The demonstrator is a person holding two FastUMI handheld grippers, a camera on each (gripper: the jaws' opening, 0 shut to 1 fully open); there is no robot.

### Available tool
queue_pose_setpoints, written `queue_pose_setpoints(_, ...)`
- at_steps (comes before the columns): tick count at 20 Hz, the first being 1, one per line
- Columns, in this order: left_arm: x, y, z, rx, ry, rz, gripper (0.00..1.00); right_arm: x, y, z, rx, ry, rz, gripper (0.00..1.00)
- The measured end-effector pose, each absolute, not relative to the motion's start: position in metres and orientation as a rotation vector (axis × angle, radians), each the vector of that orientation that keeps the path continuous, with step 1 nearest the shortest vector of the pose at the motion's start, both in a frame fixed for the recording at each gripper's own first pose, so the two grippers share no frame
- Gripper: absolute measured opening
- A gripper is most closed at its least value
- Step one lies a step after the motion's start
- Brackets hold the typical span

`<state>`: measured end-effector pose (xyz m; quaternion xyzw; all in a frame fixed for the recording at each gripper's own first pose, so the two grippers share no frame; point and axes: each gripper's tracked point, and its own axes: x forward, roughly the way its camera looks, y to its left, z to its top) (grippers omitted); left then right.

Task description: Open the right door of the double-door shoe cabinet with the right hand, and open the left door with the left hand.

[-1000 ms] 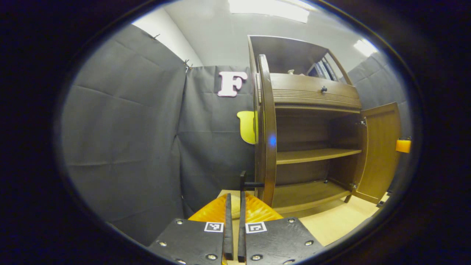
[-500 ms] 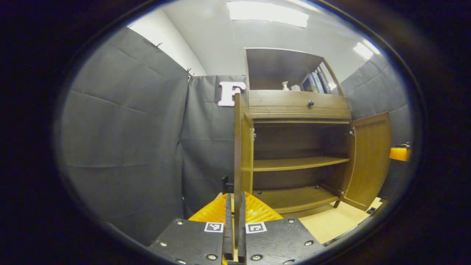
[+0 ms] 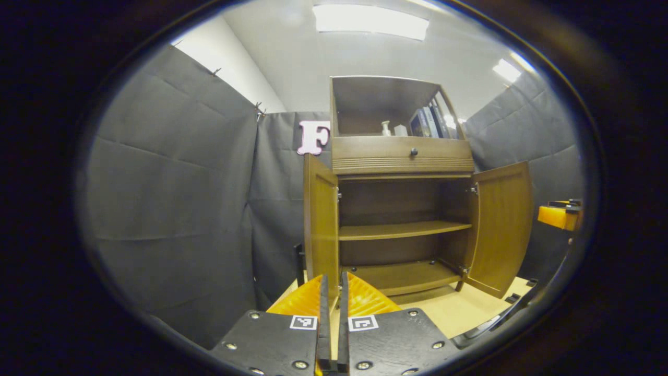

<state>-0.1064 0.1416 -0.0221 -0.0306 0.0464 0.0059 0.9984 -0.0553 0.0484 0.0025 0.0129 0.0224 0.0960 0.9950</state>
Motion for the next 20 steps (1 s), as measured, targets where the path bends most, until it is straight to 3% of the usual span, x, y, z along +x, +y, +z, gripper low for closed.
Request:
queue_pose_setpoints(2,-0.114,0.135,-0.019,-0.060,0.091,0.007,0.05,-0.061,0.044,0.002,0.025,0.042,0.177,0.92)
queue_pose_setpoints(5,-0.126,0.129,-0.019,-0.054,0.093,0.008,0.05,-0.069,0.040,-0.003,0.016,0.045,0.162,0.92)
queue_pose_setpoints(6,-0.128,0.128,-0.018,-0.051,0.095,0.010,0.05,-0.071,0.039,-0.004,0.013,0.046,0.159,0.96)
queue_pose_setpoints(7,-0.128,0.129,-0.019,-0.050,0.095,0.011,0.05,-0.072,0.038,-0.005,0.011,0.047,0.156,0.92)
queue_pose_setpoints(8,-0.128,0.128,-0.021,-0.053,0.098,0.002,0.05,-0.073,0.037,-0.007,0.011,0.049,0.153,0.96)
queue_pose_setpoints(9,-0.129,0.122,-0.023,-0.054,0.104,-0.001,0.10,-0.074,0.036,-0.007,0.012,0.050,0.151,0.93)
queue_pose_setpoints(12,-0.128,0.124,-0.023,-0.046,0.102,0.024,0.23,-0.075,0.031,-0.007,0.018,0.051,0.141,0.97)
queue_pose_setpoints(13,-0.131,0.123,-0.023,-0.047,0.099,0.028,0.27,-0.075,0.030,-0.006,0.021,0.049,0.137,0.93)
queue_pose_setpoints(14,-0.132,0.123,-0.022,-0.048,0.096,0.026,0.38,-0.076,0.028,-0.006,0.023,0.049,0.135,0.97)
queue_pose_setpoints(18,-0.142,0.134,-0.013,-0.033,0.070,0.064,0.83,-0.077,0.024,-0.005,0.025,0.049,0.128,0.97)
queue_pose_setpoints(20,-0.141,0.136,-0.010,-0.031,0.059,0.075,0.83,-0.077,0.023,-0.004,0.026,0.047,0.126,0.97)
